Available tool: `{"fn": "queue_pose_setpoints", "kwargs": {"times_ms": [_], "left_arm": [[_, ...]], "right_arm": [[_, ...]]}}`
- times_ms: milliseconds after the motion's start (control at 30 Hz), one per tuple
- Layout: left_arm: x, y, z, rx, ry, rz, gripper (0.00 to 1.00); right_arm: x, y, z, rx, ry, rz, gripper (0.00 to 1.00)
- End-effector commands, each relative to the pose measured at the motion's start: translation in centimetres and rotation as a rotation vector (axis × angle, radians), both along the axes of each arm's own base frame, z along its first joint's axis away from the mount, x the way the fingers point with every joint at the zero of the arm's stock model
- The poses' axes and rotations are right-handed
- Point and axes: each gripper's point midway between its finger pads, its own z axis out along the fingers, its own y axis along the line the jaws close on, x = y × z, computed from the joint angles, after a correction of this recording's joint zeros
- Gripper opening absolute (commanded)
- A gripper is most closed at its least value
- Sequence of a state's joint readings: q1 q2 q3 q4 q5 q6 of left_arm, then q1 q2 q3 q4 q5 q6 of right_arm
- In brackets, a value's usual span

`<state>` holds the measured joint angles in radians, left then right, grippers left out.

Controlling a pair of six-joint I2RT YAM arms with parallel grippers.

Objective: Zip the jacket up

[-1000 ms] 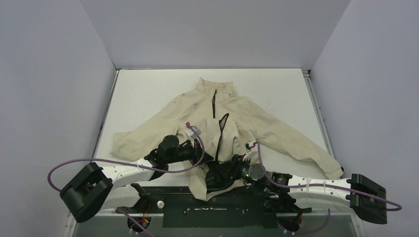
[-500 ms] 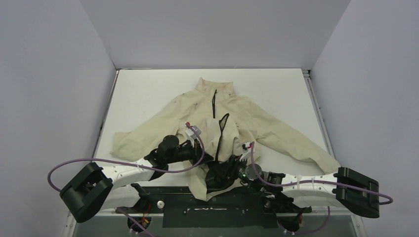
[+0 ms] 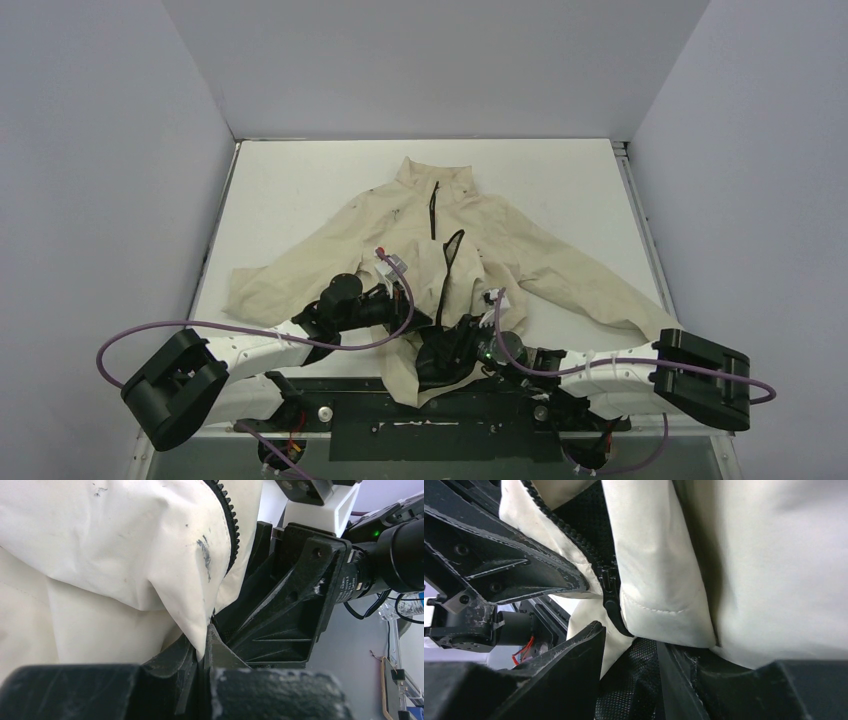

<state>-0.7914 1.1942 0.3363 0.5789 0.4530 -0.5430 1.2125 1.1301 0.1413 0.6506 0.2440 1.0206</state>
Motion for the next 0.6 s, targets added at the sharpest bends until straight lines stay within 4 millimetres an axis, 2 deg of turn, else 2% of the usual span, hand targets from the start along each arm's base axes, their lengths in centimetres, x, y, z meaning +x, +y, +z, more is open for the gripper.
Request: {"fn": "queue_pose_setpoints", "kwargs": {"times_ms": [0,133,467,567], "left_arm": [[0.08,-0.71,2.15,-0.050,-0.038,-0.020,0.00],[0.06,-0.69,2.13,-0.050,-0.037,-0.019,0.00],[0.19,-0.65,1.71,-0.042,-0.032,-0.013,0.00],[0.13,-0.61,1.63,-0.040,-0.032,-0.013,0.00]], "right_arm": [[0.44,1.62,2.42,0.081,-0.047,0.009,0.42],[0.66,1.75,2.16,0.080,-0.048,0.002,0.35],[0.47,2.06,2.34,0.029,-0.082,0.039,0.02],[0.33,1.77,2.85,0.022,-0.089,0.043,0.00]]}}
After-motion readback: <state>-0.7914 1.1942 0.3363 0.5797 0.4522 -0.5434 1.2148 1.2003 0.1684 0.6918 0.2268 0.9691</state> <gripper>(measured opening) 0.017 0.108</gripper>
